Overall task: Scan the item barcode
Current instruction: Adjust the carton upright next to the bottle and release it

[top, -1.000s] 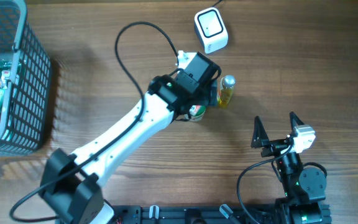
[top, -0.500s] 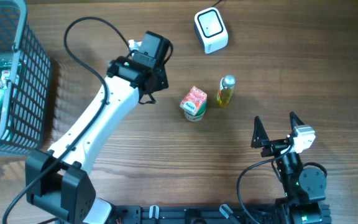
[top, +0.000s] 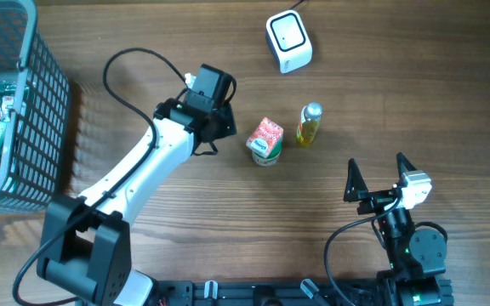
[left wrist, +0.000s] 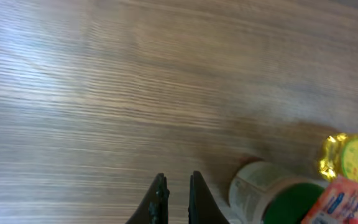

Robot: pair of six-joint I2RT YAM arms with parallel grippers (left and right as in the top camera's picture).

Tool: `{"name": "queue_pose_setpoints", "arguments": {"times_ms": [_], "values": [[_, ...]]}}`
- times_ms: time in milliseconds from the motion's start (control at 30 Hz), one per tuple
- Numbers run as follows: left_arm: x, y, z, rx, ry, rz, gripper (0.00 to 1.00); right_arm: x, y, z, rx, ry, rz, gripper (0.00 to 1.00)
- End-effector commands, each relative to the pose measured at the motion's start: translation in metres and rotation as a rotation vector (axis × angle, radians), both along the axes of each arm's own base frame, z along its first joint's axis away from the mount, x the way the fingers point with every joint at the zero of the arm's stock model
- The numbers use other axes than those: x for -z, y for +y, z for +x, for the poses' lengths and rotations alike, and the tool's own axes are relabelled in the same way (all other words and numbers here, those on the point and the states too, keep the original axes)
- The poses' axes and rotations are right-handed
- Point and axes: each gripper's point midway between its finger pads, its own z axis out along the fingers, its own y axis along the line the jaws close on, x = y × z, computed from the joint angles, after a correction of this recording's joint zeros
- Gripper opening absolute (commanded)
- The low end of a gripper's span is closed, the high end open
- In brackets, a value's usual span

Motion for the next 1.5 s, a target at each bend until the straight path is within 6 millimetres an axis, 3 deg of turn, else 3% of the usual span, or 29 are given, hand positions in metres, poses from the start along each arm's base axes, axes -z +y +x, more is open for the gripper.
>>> {"name": "queue_pose_setpoints", "arguments": {"times_ms": [0, 167, 667, 867, 1067, 1467], "values": [[0.010, -0.015, -0.007, 0.043, 0.036, -0.071, 0.04, -0.001, -0.002, 0.000, 0.009, -0.006, 0.005, 1.00], [0.016, -0.021, -0.009, 0.056, 0.048, -0.071, 0.04, -0.001, -0.002, 0.000, 0.009, -0.006, 0.004, 1.00], [0.017, -0.064, -0.039, 0.187, 0.090, -0.102, 0.06, -0.001, -0.002, 0.000, 0.009, -0.007, 0.005, 1.00], [0.018, -0.066, -0.044, 0.197, 0.100, -0.089, 0.10, -0.001, -0.002, 0.000, 0.009, -0.007, 0.005, 1.00], [0.020, -0.048, -0.033, 0.148, 0.049, 0.007, 0.10, -0.001, -0.002, 0.000, 0.009, -0.007, 0.004, 1.00], [0.040, -0.054, -0.036, 0.162, 0.102, 0.001, 0.09, -0.001, -0.002, 0.000, 0.009, -0.006, 0.005, 1.00]]}}
